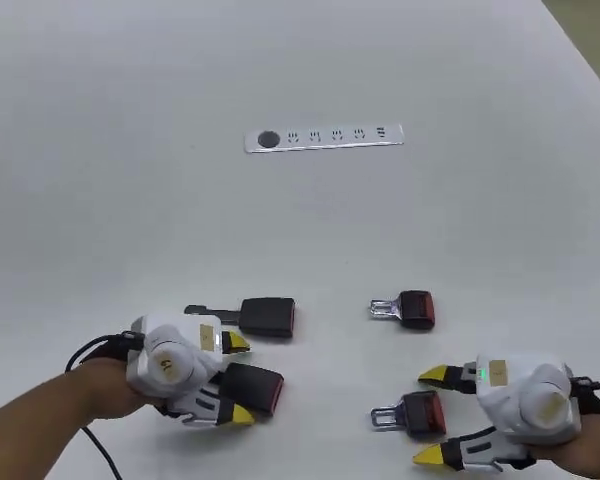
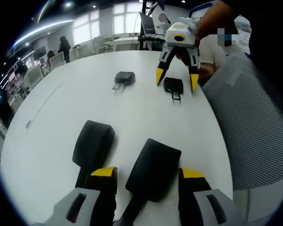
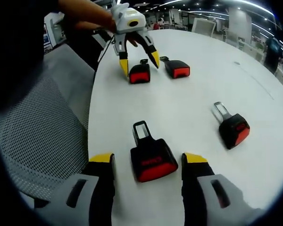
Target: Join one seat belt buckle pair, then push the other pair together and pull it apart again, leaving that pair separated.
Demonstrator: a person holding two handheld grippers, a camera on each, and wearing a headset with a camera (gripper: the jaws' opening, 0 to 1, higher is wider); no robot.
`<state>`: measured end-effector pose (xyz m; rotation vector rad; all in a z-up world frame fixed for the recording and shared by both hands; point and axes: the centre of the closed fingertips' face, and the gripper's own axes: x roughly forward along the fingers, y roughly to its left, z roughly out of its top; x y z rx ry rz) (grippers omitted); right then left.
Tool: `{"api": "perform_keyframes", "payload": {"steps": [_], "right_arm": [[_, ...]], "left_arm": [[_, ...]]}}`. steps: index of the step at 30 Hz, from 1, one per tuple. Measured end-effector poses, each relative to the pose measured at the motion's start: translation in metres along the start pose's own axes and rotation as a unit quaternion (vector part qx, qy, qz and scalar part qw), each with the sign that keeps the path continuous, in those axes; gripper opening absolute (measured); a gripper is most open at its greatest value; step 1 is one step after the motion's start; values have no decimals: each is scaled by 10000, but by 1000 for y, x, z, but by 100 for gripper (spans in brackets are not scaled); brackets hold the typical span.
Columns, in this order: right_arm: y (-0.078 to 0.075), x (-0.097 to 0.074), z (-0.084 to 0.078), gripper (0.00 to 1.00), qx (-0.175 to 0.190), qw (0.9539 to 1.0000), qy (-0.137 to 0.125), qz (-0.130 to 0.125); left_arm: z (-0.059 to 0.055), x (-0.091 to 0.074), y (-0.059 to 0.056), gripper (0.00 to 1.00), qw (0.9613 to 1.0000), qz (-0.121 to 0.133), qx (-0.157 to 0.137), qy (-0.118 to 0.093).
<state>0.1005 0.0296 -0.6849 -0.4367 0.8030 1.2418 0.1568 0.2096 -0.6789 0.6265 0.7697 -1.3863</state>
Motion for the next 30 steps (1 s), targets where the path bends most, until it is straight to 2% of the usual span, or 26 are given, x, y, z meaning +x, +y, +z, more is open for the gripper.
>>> {"api": "perform_keyframes", "payload": {"steps": [3, 7, 8, 11, 17, 22, 30], "right_arm": [[1, -1, -2, 50, -36, 10000, 50, -58], [-4, -2, -2, 45, -13, 9999, 30, -168], [-4, -2, -2, 44, -1, 9998, 21, -187], [-10, -2, -4, 38, -24, 9995, 5, -310], [-10, -2, -2, 38, -22, 9995, -48, -318], [-26, -2, 0, 37, 413, 9962, -224, -729], [-24, 1, -1, 37, 364, 9968, -195, -687]], "left_arm": [[-8, 2, -2, 42, 9998, -89, 56, 149], [-10, 2, -1, 41, 9997, -44, 147, 188], [-14, 3, 0, 40, 9996, -35, 186, 221], [-15, 2, 2, 39, 9996, 30, 216, 179], [-16, 3, 3, 38, 9998, 75, 146, 104], [-16, 3, 3, 37, 9998, 135, 106, 88], [-15, 4, 4, 36, 9997, 232, -14, 109]]}}
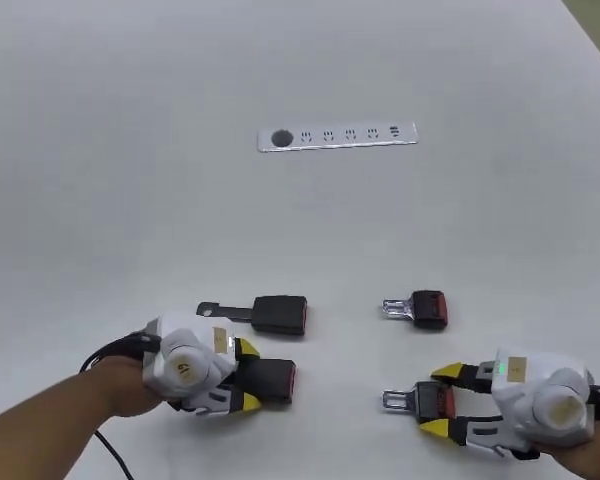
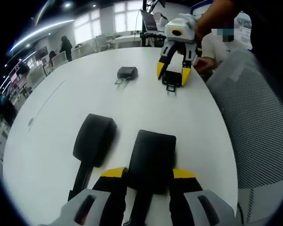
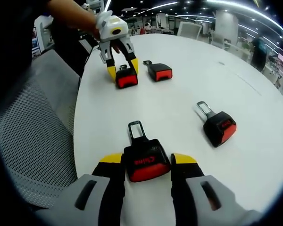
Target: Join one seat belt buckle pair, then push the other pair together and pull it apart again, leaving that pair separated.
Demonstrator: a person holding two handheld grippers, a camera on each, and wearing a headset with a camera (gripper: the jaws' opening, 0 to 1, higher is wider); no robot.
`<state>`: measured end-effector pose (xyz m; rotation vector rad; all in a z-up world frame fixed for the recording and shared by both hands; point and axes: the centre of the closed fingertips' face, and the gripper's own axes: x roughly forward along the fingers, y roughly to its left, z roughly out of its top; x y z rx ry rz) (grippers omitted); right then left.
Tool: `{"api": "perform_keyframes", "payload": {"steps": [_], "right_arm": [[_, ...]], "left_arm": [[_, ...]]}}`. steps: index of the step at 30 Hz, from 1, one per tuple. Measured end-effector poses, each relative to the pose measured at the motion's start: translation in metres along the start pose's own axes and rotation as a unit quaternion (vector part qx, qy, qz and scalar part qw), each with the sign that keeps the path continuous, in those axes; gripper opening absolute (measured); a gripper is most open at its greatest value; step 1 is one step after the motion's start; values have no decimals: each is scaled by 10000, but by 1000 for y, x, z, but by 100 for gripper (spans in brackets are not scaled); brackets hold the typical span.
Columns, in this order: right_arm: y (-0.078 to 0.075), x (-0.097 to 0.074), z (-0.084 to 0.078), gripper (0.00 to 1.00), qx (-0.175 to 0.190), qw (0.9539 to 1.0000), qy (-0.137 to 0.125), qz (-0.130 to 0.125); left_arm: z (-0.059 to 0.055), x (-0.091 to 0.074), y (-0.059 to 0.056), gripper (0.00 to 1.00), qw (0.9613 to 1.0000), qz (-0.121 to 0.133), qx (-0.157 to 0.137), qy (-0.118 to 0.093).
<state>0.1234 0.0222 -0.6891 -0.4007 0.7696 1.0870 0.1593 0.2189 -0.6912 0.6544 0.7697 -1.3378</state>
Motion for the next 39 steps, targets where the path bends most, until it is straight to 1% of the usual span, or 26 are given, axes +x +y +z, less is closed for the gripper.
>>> {"api": "perform_keyframes", "payload": {"steps": [4, 8, 12, 20, 26, 33, 39], "right_arm": [[0, 1, -1, 37, 17, 10000, 37, 3], [0, 3, 3, 37, 48, 10000, 37, -30], [1, 6, 10, 37, 67, 10000, 35, -54], [0, 11, 17, 37, 69, 10000, 0, -41], [3, 15, 28, 37, 53, 10000, -23, -27], [-1, 20, 29, 37, 93, 9999, -58, -32], [-3, 26, 34, 37, 84, 9999, -82, -11]], "left_arm": [[1, 0, 0, 36, 10000, 53, -77, 1], [2, 0, 0, 36, 9999, 75, -116, 23], [2, 0, 0, 36, 9999, 79, -125, 45], [2, -1, 1, 36, 9998, 91, -152, 93], [0, 0, 1, 36, 9997, 89, -170, 142], [0, 0, 2, 36, 9997, 94, -191, 154], [-1, 0, 2, 36, 9996, 94, -200, 159]]}}
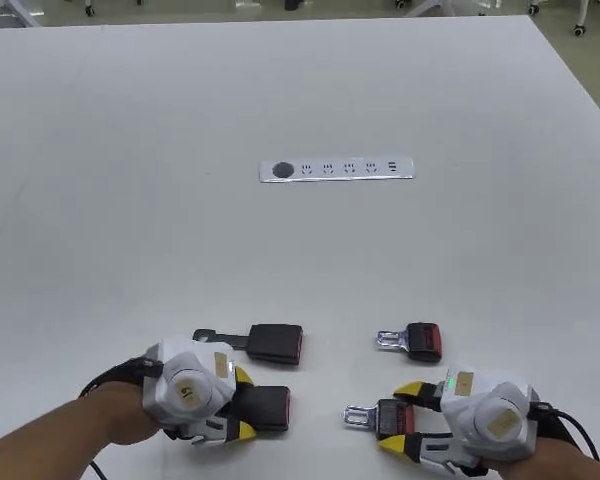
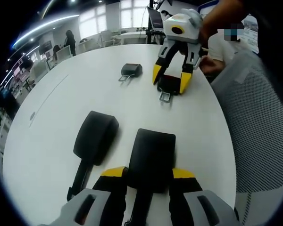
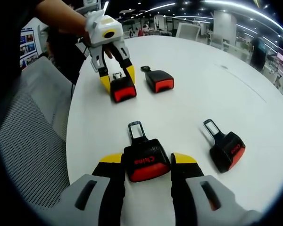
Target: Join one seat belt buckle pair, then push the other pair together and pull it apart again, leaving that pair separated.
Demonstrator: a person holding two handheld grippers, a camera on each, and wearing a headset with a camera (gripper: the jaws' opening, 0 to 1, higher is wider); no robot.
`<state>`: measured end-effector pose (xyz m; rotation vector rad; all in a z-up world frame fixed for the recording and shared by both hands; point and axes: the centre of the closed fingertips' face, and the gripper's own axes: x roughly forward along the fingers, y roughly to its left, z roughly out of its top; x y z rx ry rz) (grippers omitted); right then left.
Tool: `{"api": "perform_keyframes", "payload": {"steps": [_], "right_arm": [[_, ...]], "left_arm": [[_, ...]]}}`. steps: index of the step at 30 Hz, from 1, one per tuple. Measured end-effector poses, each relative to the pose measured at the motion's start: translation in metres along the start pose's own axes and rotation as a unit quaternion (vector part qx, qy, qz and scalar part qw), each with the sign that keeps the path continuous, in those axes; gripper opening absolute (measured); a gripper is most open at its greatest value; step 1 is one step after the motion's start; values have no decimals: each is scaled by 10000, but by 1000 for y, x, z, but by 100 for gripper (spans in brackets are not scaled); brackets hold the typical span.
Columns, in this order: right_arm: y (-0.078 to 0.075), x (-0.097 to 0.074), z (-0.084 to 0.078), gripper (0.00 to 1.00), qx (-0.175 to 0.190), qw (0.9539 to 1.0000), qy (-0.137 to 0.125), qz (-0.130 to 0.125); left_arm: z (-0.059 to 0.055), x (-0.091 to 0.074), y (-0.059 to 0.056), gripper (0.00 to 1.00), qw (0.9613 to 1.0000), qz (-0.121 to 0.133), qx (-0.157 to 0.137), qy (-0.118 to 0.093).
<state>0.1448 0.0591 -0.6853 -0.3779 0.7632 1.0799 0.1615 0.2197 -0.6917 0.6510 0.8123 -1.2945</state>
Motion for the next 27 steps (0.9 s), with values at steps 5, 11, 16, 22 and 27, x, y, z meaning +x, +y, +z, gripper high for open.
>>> {"api": "perform_keyframes", "payload": {"steps": [5, 11, 16, 22, 27], "right_arm": [[-2, 7, 5, 37, -35, 10000, -8, 21], [1, 16, 14, 37, -62, 10000, -44, 40], [0, 25, 20, 37, -84, 9999, -91, 50], [3, 39, 29, 37, -106, 9997, -183, 105], [8, 46, 40, 37, -117, 9995, -257, 149]], "left_arm": [[0, 0, 0, 36, 10000, -2, -12, 5], [1, 0, 0, 36, 10000, -5, -13, 29], [1, 0, 0, 35, 10000, -2, -35, 41], [2, 0, -1, 35, 10000, -9, -13, 65], [1, 0, 0, 35, 10000, -18, 0, 74]]}}
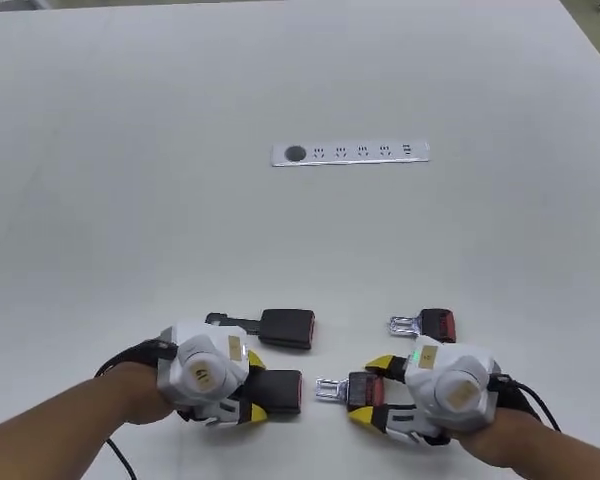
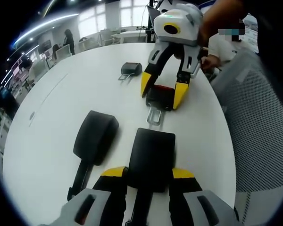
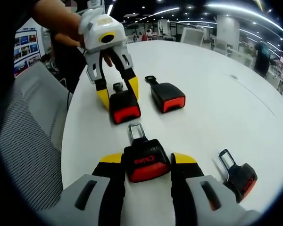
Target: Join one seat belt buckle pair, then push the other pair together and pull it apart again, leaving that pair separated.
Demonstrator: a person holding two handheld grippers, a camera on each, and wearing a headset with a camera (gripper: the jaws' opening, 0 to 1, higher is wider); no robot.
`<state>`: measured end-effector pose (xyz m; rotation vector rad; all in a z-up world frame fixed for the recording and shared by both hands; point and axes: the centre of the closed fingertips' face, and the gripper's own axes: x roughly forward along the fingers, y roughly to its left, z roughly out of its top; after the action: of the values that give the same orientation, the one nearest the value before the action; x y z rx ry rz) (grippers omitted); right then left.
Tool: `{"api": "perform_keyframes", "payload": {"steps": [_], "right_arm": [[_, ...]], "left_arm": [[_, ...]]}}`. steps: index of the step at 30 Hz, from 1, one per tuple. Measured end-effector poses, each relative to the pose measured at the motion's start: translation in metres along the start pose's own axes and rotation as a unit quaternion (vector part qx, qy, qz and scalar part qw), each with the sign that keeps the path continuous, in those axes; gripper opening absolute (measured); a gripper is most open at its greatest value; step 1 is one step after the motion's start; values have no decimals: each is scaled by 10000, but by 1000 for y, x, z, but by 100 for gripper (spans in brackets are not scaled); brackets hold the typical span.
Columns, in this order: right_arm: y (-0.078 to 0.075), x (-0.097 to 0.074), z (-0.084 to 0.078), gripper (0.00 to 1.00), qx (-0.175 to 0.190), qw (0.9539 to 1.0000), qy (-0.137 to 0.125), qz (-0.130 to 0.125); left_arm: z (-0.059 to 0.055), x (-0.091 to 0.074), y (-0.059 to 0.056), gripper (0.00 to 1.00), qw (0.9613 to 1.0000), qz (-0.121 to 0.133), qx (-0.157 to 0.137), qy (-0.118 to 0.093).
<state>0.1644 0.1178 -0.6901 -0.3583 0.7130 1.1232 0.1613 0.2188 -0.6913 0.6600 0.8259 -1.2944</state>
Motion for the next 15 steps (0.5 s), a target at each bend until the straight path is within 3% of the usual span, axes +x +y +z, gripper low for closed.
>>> {"api": "perform_keyframes", "payload": {"steps": [7, 15], "right_arm": [[8, 15, 8, 37, -94, 9999, -47, 129], [16, 20, 14, 37, -161, 9997, -26, 160]], "left_arm": [[0, 0, 0, 35, 10000, -24, 34, 28], [-2, 1, 1, 35, 9999, -34, 73, 72]]}}
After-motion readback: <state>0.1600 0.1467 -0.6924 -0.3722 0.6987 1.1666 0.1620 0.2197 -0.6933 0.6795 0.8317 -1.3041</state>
